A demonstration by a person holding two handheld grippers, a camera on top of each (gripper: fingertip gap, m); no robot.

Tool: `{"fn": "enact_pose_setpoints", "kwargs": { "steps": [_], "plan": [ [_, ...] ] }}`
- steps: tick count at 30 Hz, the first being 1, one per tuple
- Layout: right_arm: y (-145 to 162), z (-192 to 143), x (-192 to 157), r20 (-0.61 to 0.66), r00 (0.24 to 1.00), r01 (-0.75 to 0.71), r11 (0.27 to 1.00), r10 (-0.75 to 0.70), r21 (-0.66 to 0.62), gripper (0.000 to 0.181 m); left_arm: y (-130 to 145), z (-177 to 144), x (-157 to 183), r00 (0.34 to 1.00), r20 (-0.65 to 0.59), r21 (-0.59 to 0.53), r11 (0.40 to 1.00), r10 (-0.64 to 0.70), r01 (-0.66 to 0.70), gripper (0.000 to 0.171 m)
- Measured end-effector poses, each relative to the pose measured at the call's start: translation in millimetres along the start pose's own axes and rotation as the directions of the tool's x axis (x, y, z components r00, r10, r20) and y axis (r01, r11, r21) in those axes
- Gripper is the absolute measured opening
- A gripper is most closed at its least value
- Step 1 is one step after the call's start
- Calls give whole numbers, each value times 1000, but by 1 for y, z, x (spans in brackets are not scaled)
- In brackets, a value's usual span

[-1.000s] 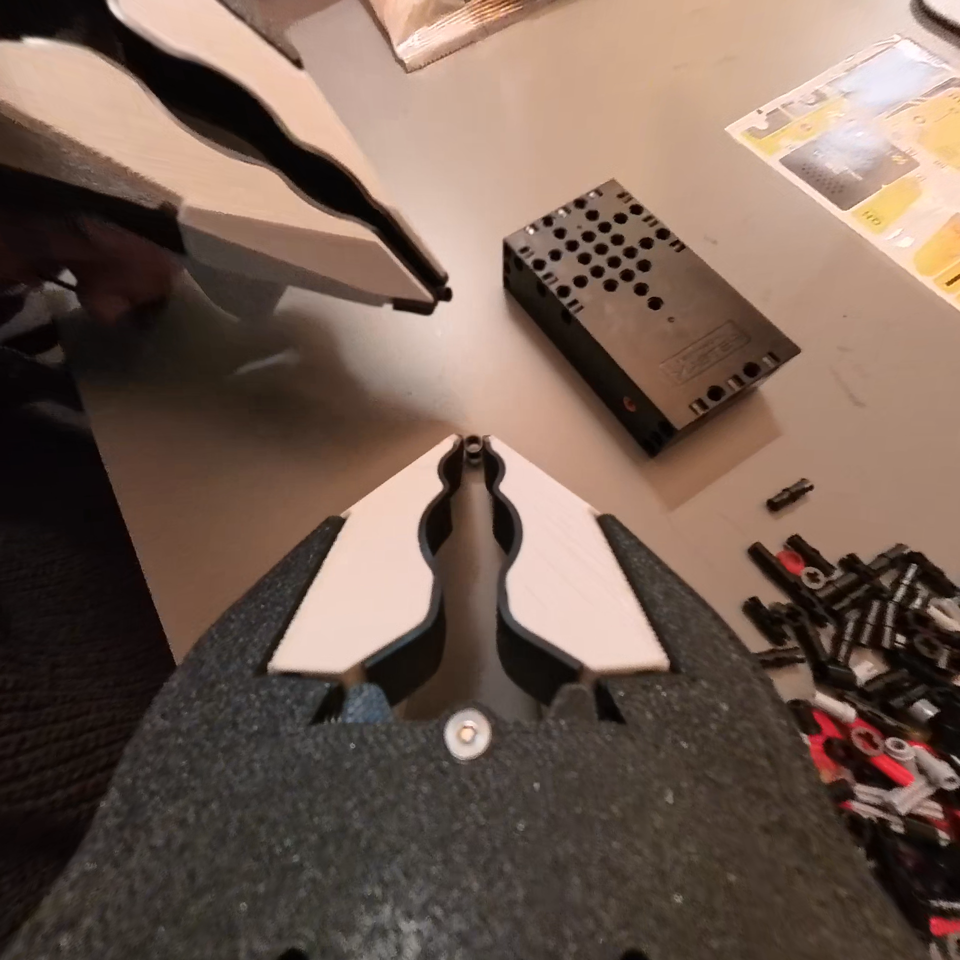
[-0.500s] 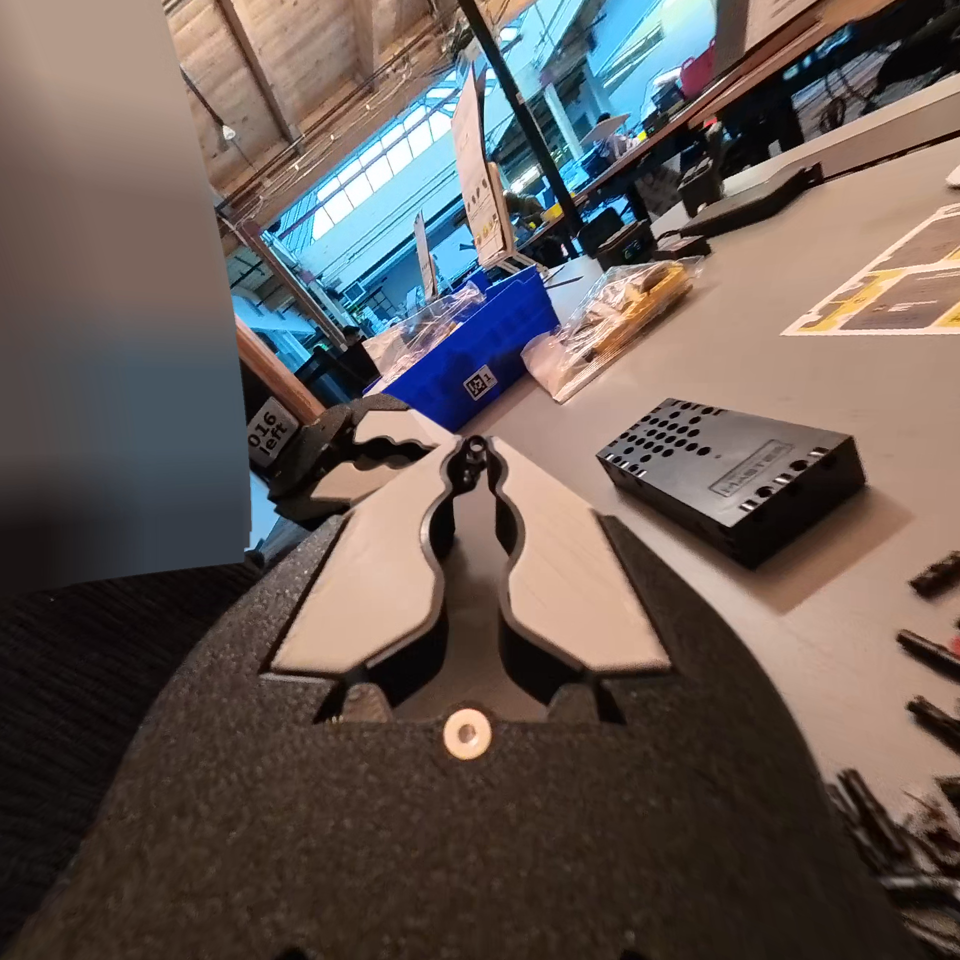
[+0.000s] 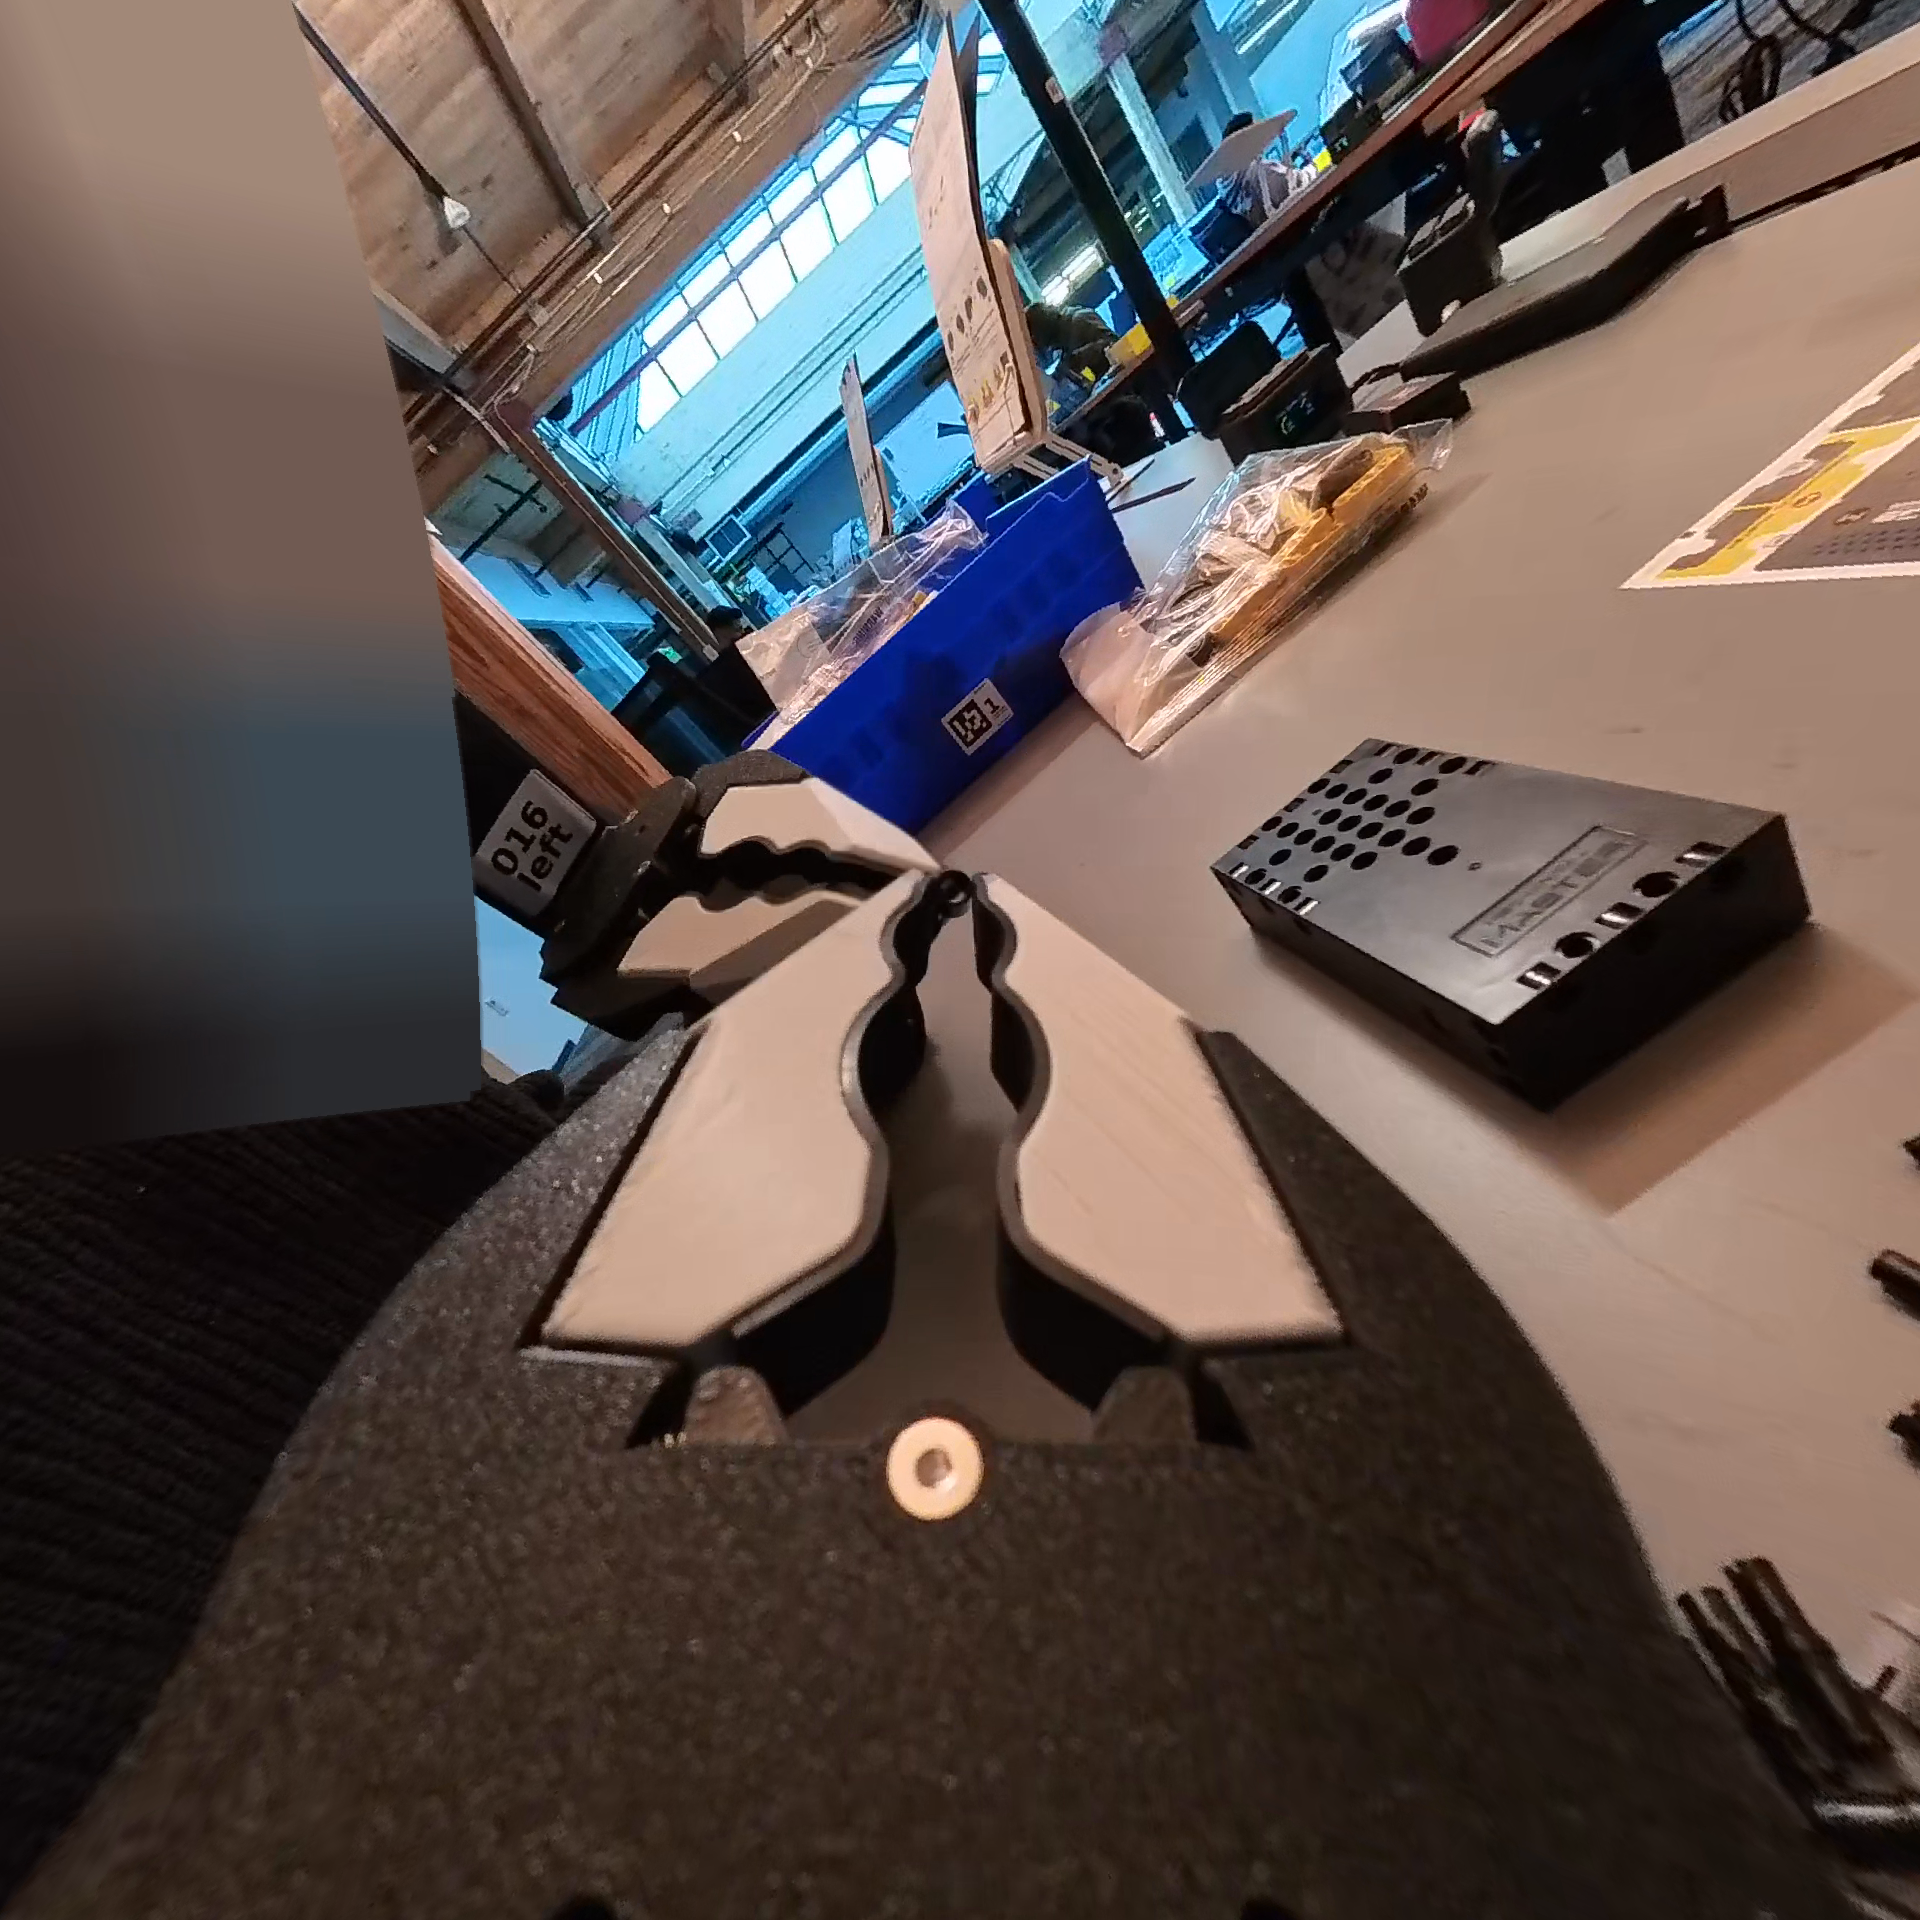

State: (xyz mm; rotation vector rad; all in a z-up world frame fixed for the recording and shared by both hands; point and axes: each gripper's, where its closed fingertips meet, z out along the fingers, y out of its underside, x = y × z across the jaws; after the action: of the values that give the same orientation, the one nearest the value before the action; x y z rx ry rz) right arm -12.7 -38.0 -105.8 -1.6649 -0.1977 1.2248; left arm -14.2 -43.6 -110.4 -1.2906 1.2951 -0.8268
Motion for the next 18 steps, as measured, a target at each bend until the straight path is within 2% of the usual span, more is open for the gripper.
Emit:
{"fn": "enact_pose_setpoints", "kwargs": {
  "steps": [18],
  "plan": [
    [1,-1,-2,21,1000,-12,1000,12,-6,7,1,0,1,1000,-2,-6,1000,7,-7,4]
  ]
}}
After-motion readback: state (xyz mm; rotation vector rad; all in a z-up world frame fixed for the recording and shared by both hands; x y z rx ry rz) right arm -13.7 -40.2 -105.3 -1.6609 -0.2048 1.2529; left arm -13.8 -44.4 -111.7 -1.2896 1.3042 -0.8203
